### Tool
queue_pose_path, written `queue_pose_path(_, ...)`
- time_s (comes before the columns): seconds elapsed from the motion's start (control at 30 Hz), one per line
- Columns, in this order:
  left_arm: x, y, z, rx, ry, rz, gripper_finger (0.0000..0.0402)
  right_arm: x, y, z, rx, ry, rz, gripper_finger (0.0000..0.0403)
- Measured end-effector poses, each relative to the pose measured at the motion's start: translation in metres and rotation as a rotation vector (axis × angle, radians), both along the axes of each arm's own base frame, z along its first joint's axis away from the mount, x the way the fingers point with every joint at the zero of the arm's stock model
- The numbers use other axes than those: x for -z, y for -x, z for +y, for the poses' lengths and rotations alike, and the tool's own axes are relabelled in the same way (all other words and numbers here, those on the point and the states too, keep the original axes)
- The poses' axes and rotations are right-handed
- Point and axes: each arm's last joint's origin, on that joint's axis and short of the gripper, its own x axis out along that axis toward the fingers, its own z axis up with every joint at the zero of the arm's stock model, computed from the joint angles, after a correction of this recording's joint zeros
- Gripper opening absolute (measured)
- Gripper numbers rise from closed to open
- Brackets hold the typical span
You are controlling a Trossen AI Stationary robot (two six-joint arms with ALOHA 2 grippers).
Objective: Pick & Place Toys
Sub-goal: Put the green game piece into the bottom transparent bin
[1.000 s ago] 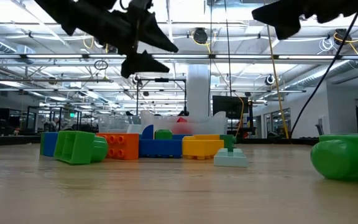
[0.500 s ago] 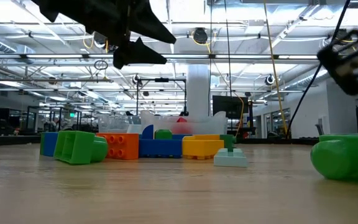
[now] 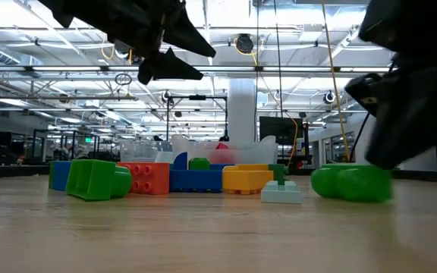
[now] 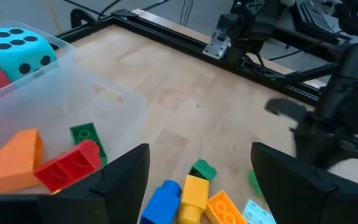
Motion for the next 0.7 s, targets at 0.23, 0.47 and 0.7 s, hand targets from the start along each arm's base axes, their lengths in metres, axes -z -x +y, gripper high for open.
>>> queue_pose_path(0.23, -0.002, -0.002, 0.012, -0.040, -0.001, -0.018, 0.0274, -0.046, 0.012, -0.027, 0.115, 0.165, -0.154, 0.0017)
queue_pose_path(0.47, -0.001, -0.002, 0.019, -0.051, -0.031, -0.006, 0.0283, -0.033, 0.030, -0.047, 0.287, 0.055, -0.243, 0.0066)
queue_pose_path(0.7, 0.001, -0.001, 0.019, -0.041, -0.057, 0.028, 0.0282, 0.008, 0.041, -0.065, 0.308, -0.156, -0.297, 0.0231)
